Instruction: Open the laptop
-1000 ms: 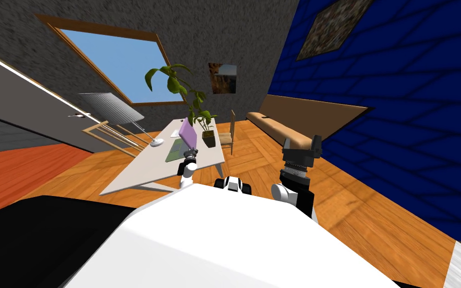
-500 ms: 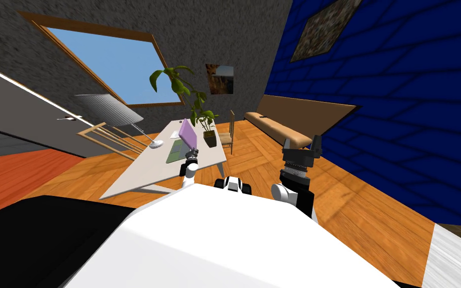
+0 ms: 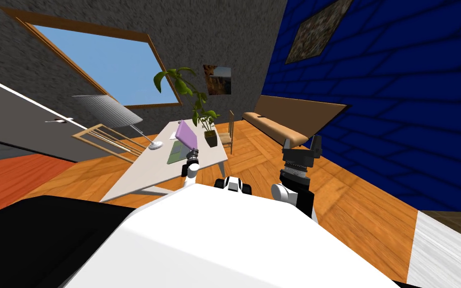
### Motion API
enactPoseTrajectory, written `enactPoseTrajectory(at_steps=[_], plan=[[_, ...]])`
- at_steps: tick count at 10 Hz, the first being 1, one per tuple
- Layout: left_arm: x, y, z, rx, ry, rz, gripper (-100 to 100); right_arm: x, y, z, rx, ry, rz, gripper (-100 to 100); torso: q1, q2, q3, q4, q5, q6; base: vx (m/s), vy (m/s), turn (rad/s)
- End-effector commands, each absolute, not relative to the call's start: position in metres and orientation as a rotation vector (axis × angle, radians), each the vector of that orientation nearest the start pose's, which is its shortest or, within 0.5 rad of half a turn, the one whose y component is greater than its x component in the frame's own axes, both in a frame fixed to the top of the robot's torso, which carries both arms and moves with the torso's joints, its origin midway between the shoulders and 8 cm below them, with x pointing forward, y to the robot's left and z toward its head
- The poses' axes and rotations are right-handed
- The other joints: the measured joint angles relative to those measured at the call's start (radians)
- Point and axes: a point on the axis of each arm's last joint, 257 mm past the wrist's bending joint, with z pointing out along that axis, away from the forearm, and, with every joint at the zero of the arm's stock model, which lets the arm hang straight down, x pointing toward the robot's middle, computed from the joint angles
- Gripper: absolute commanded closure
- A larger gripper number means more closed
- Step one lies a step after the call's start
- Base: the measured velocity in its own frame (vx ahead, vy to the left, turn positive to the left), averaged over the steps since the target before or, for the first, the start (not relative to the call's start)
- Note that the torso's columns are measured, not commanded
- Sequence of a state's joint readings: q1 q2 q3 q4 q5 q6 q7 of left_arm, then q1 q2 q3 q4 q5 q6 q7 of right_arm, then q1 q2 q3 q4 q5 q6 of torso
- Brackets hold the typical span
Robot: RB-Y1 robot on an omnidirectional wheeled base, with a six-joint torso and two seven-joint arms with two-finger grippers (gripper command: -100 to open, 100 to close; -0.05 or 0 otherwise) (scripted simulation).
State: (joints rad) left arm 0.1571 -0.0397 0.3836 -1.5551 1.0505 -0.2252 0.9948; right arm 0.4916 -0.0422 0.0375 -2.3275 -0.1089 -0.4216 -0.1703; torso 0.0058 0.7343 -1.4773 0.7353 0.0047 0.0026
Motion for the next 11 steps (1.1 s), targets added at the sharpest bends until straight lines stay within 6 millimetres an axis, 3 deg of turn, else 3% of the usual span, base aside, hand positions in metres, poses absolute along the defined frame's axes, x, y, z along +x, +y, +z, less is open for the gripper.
enactPoseTrajectory(at_steps=[1, 4, 9, 10, 11], plan=[[0.415, 0.474, -0.295, -1.821, -1.268, -2.098, 100, 0.349, -0.273, 0.032, 0.787, 0.552, 1.569, 0, 0.001, -0.001, 0.000, -0.001, 0.002, 0.001, -0.098, 0.131, -0.192], [0.410, 0.471, -0.303, -1.767, -1.393, -2.122, 100, 0.349, -0.273, 0.032, 0.787, 0.552, 1.568, 0, 0.001, -0.005, -0.003, -0.004, 0.002, -0.005, -0.060, 0.075, -0.099], [0.399, 0.465, -0.320, -1.646, -1.619, -2.148, 100, 0.349, -0.273, 0.032, 0.787, 0.552, 1.568, 0, 0.002, -0.004, -0.002, -0.006, 0.006, 0.000, -0.056, 0.080, -0.126], [0.404, 0.470, -0.307, -1.645, -1.563, -2.173, 100, 0.349, -0.273, 0.032, 0.787, 0.552, 1.569, 0, 0.003, -0.005, -0.002, -0.007, 0.007, -0.001, -0.041, 0.036, -0.043], [0.394, 0.478, -0.312, -1.612, -1.613, -2.180, 100, 0.349, -0.273, 0.032, 0.787, 0.552, 1.568, 0, 0.001, -0.006, -0.004, -0.004, 0.002, -0.003, -0.011, -0.008, -0.105]])
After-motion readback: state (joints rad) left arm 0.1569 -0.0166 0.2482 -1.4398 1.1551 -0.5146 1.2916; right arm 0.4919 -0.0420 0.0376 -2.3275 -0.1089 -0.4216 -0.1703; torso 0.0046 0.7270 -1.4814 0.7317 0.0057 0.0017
